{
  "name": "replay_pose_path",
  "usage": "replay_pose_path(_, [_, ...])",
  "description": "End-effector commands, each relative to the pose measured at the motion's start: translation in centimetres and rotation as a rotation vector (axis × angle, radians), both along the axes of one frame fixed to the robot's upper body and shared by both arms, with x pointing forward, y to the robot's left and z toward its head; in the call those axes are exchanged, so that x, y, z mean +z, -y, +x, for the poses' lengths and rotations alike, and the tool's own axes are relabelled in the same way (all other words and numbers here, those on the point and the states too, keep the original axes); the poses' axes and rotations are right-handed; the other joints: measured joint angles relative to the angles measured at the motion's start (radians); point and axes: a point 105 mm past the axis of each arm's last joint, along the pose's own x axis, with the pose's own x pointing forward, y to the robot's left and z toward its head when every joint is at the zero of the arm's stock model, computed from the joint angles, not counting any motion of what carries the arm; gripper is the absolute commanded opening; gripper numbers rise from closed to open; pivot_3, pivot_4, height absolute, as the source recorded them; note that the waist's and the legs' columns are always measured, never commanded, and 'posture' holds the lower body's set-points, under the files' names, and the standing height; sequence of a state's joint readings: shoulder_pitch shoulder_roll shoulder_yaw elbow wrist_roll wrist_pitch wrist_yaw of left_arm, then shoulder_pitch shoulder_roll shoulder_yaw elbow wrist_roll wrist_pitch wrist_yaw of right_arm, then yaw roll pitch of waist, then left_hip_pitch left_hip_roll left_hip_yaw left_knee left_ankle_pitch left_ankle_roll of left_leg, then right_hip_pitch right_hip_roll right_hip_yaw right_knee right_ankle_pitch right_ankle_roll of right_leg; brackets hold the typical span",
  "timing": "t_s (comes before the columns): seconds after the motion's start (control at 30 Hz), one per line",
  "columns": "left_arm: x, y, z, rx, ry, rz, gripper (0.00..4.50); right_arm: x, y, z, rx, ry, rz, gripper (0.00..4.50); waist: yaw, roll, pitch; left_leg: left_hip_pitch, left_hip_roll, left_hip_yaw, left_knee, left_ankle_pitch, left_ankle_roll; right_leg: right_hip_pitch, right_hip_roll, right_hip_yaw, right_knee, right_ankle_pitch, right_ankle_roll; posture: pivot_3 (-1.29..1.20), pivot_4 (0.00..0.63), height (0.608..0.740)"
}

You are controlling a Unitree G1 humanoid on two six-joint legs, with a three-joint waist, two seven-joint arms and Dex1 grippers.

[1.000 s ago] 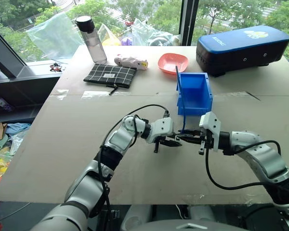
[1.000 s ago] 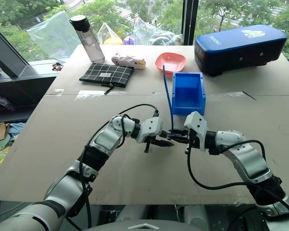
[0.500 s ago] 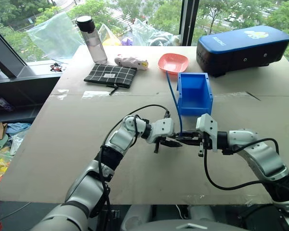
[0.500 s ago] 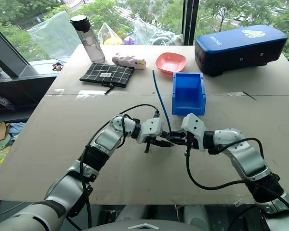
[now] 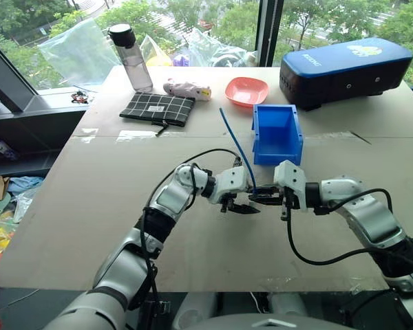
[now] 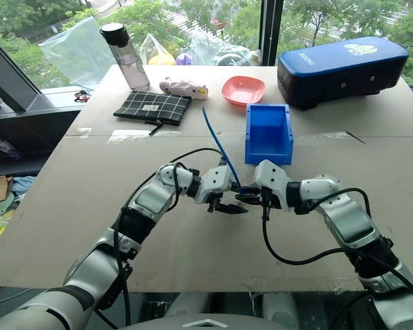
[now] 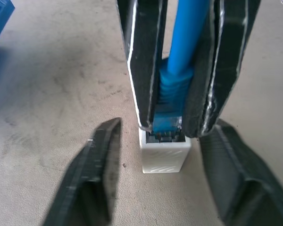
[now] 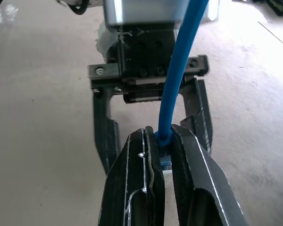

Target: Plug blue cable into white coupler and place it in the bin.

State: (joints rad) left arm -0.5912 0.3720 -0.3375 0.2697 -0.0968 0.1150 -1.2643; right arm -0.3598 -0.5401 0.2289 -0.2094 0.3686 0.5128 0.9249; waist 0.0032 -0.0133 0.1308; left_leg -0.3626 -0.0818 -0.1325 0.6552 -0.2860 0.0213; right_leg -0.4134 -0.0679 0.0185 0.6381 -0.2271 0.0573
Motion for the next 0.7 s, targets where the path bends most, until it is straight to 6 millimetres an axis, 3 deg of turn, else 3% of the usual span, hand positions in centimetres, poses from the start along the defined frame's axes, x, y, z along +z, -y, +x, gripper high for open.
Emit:
replay_pose_path(0.03, [3.3,-2.5,-0.5,0.127,0.018,-0.104,3.75,4.9,2.5,2.2,-0.168,0.033,0.2,0.0,-0.011,0.001,0.001,0.0,0.0,-0.001,0.0,0.0,0.0,0.0,0.0,0.001,0.0,0.0,0.0,0.0,0.15,0.74])
replay_pose_path(0.17, [5.2,-4.7,-1.9,0.3,0.024,-0.196,3.75,8.9,4.0,4.7,-0.26,0.017,0.333,0.0,-0.012,0.002,0.001,0.0,-0.001,-0.002,-0.002,0.0,0.0,-0.002,0.0,0.004,0.001,0.0,0.0,0.0,0.15,0.74])
replay_pose_path(0.3, [8.1,-5.2,-2.7,0.445,0.079,-0.308,3.75,10.1,5.6,9.7,-0.441,-0.063,0.29,0.0,-0.016,0.003,0.003,0.0,-0.001,0.0,-0.002,0.0,0.0,-0.002,0.0,0.005,0.0,0.0,0.0,0.0,0.15,0.74])
replay_pose_path(0.4, [8.9,-5.0,-3.1,0.489,0.093,-0.337,3.75,9.5,5.8,12.2,-0.499,-0.119,0.252,0.0,-0.008,0.003,0.002,0.0,-0.001,-0.002,-0.002,0.0,0.0,-0.001,-0.001,0.004,0.0,0.0,-0.001,0.0,0.15,0.74])
replay_pose_path(0.5, [9.1,-4.8,-3.4,0.514,0.101,-0.348,3.81,8.9,5.9,14.0,-0.539,-0.16,0.229,1.01,-0.013,0.003,0.002,0.0,-0.001,0.0,-0.003,0.0,0.0,-0.001,-0.001,0.004,-0.001,0.0,0.0,0.0,0.15,0.74])
replay_pose_path(0.57, [9.5,-4.7,-3.5,0.528,0.109,-0.356,3.81,9.2,5.9,14.4,-0.537,-0.145,0.216,2.11,-0.013,0.003,0.002,-0.001,-0.002,0.0,-0.003,0.0,0.0,-0.002,-0.001,0.005,-0.001,0.0,-0.001,0.0,0.15,0.74])
replay_pose_path(0.6, [9.6,-4.8,-3.5,0.538,0.112,-0.361,3.81,9.5,6.0,14.5,-0.536,-0.129,0.215,2.37,-0.014,0.003,0.003,-0.001,-0.002,0.0,-0.002,0.0,0.0,-0.002,-0.001,0.005,-0.002,0.0,-0.001,0.0,0.15,0.74])
replay_pose_path(0.7, [9.7,-5.2,-3.6,0.563,0.108,-0.362,3.81,10.8,7.0,13.4,-0.489,-0.046,0.229,3.83,-0.014,0.003,0.003,-0.001,-0.002,0.0,-0.003,0.0,0.0,-0.002,-0.001,0.005,-0.002,0.0,-0.001,0.0,0.15,0.74])
